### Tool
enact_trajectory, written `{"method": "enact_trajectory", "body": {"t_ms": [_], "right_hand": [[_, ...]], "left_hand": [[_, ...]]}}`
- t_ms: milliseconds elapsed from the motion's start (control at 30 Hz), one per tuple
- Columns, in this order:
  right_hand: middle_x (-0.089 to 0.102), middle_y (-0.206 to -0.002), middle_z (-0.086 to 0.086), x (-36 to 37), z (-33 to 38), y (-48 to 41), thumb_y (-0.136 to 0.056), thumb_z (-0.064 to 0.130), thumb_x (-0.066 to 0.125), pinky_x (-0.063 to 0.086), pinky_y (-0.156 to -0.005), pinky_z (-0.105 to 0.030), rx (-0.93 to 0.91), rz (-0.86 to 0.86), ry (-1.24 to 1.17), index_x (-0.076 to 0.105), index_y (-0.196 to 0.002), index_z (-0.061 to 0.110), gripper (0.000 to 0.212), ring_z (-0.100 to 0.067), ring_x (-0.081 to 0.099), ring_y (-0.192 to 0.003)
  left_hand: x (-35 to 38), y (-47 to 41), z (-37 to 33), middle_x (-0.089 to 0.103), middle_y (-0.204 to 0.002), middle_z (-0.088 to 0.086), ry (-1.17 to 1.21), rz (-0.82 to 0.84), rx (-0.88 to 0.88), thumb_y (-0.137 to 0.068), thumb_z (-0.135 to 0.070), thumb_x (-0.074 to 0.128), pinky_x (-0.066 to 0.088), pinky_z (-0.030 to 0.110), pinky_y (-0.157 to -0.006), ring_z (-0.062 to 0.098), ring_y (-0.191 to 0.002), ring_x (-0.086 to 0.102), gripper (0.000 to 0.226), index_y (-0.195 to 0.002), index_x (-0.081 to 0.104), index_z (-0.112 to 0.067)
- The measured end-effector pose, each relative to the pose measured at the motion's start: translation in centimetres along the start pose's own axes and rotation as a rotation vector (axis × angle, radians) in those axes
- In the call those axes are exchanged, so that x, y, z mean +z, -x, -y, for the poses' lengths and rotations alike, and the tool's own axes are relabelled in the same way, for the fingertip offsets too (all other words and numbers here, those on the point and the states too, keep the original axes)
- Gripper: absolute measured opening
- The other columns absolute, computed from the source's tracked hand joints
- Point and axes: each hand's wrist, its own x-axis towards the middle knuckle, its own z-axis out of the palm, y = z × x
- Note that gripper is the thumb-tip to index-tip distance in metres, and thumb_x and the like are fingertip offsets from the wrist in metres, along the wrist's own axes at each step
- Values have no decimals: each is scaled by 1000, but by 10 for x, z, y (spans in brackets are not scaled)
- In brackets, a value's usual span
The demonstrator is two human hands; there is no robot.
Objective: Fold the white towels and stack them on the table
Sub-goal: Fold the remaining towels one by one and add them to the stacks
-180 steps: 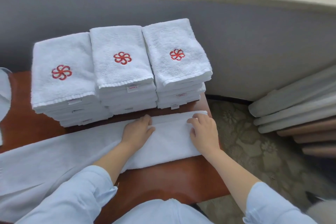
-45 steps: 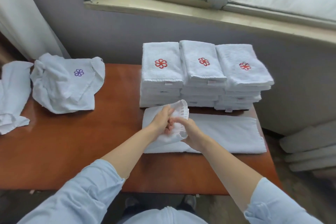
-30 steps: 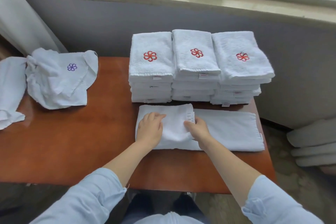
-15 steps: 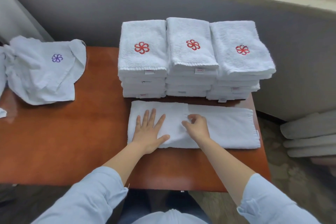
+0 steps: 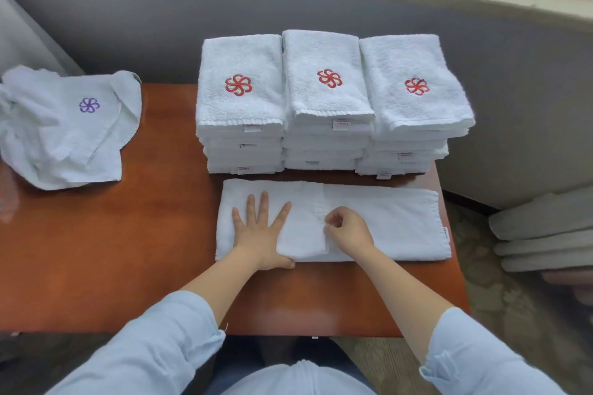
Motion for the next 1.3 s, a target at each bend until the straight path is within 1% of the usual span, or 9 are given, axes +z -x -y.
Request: {"method": "enact_trajectory", "body": {"t_ms": [167,333,567,767,933,1033,1167,1233,1300], "right_hand": [[59,-110,3,-11,-14,13,-89,11,54,45,-79,-25,-59,-52,-32,62,-108,22,24,-11,57,-95],[52,-130,2,-44,-42,23,-89,13,57,46,-95,-30,-64,-210,66,59,-126,22,38,-14,53,-116],[46,-143,1,-90,-91,34,-90,31,62,29,-114,-39,83,-495,256,43,-144,24,58,-21,37,-135],[32,-153,2,-102,-120,34,-89,33,63,38,-106,-41,155,-368,241,29,-150,22,71,-24,31,-136],[32,-150,0,-108,-117,28,-83,30,68,39,-104,-41,217,-365,183,25,-150,26,80,-26,30,-133],[31,-143,-3,-112,-112,26,-80,24,70,47,-93,-40,244,-335,151,24,-149,29,83,-27,39,-123],[37,-131,-6,-124,-106,21,-77,18,73,52,-68,-33,312,-268,-55,26,-149,26,86,-22,60,-90],[52,-125,-5,-128,-105,19,-77,16,73,50,-68,-31,319,-254,-267,34,-145,20,78,-22,61,-96],[63,-113,-6,-133,-101,18,-77,11,73,52,-68,-30,312,-283,-536,53,-127,11,54,-24,64,-99]], "left_hand": [[-14,-2,-21,-48,-147,0,30,33,159,-64,-96,39,-22,62,-111,25,-138,-43,119,-147,-28,-42],[-22,-12,-72,-28,-160,3,-43,-82,276,-97,-66,23,-15,53,-118,21,-147,-29,77,-157,-9,-30],[-30,-25,-137,-24,-162,6,-144,-126,446,-103,-46,36,-10,47,-121,24,-149,-23,71,-157,-6,-28],[-25,-33,-170,-23,-162,7,-159,-100,476,-100,-41,46,-6,46,-122,25,-150,-20,75,-157,-3,-32],[-23,-37,-175,-18,-164,5,-164,-124,446,-96,-42,54,-4,45,-121,25,-151,-15,78,-156,4,-38],[-26,-39,-177,-12,-165,5,-164,-141,439,-92,-43,58,2,45,-121,25,-151,-9,79,-156,10,-39],[-27,-38,-179,-6,-164,5,-140,-135,431,-89,-42,61,5,45,-122,26,-151,-7,80,-155,16,-39],[-31,-38,-180,-1,-164,4,-67,-106,429,-88,-41,62,6,44,-122,25,-151,-5,77,-154,22,-39],[-37,-37,-183,13,-161,4,103,-86,415,-91,-41,59,12,40,-121,22,-150,6,64,-150,34,-38]]}}
